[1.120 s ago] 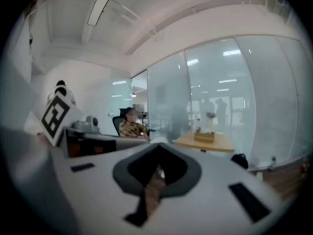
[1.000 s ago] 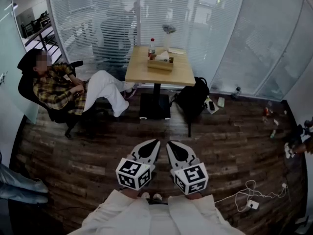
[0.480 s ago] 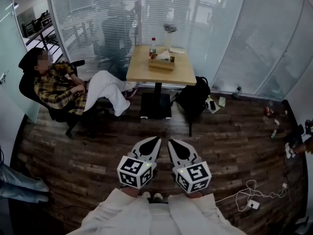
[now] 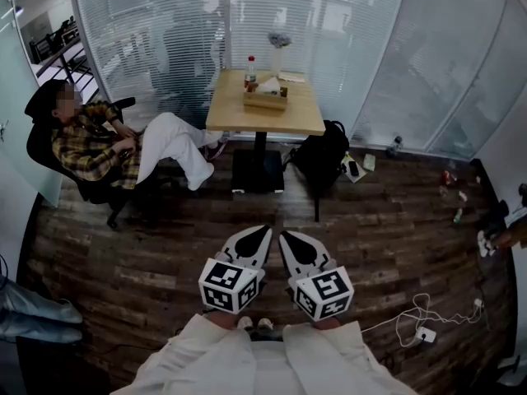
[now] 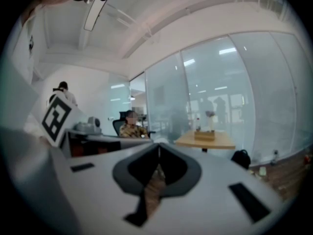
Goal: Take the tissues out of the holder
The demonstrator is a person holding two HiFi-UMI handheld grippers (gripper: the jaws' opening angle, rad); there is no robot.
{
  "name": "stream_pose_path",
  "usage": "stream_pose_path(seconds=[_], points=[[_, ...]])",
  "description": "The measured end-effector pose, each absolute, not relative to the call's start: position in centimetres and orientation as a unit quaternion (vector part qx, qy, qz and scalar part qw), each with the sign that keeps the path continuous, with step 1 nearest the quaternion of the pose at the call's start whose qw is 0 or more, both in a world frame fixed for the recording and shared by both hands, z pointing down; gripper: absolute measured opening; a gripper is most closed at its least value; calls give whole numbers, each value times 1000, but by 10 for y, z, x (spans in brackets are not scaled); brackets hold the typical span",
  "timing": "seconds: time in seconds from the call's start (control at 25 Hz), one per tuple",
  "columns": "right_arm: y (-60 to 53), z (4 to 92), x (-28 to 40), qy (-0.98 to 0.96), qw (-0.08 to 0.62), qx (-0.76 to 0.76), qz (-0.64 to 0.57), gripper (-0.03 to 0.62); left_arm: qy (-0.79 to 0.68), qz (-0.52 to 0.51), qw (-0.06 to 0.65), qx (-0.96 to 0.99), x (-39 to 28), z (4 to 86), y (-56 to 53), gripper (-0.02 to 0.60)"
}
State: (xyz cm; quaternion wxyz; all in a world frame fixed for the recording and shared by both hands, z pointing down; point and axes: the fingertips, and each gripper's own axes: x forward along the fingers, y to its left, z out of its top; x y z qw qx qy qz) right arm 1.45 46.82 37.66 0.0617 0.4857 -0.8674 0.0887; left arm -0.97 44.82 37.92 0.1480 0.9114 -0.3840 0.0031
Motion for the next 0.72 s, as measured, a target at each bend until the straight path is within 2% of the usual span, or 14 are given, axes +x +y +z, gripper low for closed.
stream_pose_path(seconds=[0.72], points=[[458, 385, 44, -876, 55, 468, 104, 11, -387, 11, 167, 907, 20, 397, 448, 8]])
